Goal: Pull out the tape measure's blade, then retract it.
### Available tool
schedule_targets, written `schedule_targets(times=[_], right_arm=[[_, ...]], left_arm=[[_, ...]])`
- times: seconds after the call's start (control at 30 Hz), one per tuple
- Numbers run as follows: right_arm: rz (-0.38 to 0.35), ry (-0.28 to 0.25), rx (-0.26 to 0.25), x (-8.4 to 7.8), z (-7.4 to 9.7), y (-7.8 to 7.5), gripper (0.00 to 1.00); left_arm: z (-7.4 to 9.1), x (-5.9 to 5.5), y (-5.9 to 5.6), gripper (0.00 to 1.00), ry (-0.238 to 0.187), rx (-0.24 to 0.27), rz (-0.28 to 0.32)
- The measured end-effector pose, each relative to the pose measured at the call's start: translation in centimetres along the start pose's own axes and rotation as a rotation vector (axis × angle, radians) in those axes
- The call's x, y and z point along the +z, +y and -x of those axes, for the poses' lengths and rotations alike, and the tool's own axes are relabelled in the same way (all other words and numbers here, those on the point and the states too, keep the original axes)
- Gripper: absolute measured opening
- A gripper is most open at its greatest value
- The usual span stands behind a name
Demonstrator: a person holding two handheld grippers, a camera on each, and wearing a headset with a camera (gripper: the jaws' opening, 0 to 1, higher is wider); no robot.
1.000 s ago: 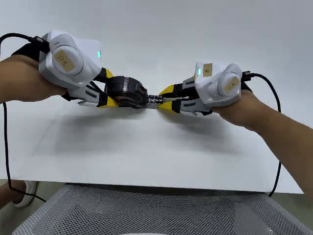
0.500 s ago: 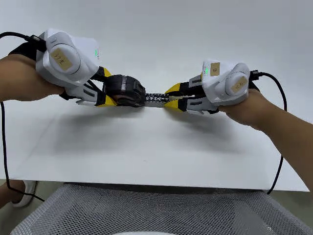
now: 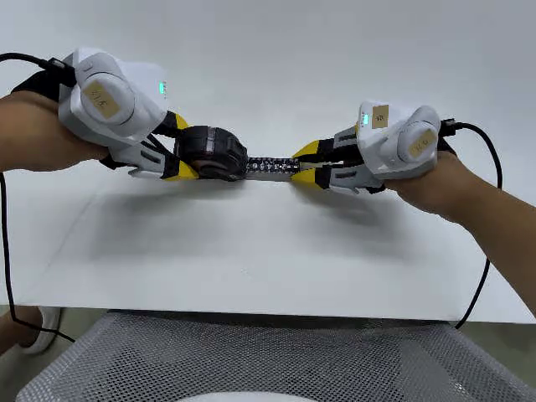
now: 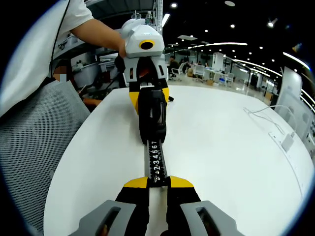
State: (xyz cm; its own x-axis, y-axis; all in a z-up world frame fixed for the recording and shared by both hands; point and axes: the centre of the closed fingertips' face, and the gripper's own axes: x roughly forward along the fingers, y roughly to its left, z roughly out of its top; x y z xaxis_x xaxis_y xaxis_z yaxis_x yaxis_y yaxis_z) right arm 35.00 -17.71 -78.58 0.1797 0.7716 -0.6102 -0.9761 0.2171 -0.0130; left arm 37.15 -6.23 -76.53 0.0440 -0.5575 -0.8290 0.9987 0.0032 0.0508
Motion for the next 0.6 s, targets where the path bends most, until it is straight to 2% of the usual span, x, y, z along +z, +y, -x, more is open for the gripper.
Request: schedule_targets(times=[0.6], right_arm=[[-0.012, 0.018, -0.013, -1.1, 1.4, -0.1, 0.08]], left_arm=[[0.0, 0.0, 0.0, 0.25, 0.002, -0.001, 0.002]])
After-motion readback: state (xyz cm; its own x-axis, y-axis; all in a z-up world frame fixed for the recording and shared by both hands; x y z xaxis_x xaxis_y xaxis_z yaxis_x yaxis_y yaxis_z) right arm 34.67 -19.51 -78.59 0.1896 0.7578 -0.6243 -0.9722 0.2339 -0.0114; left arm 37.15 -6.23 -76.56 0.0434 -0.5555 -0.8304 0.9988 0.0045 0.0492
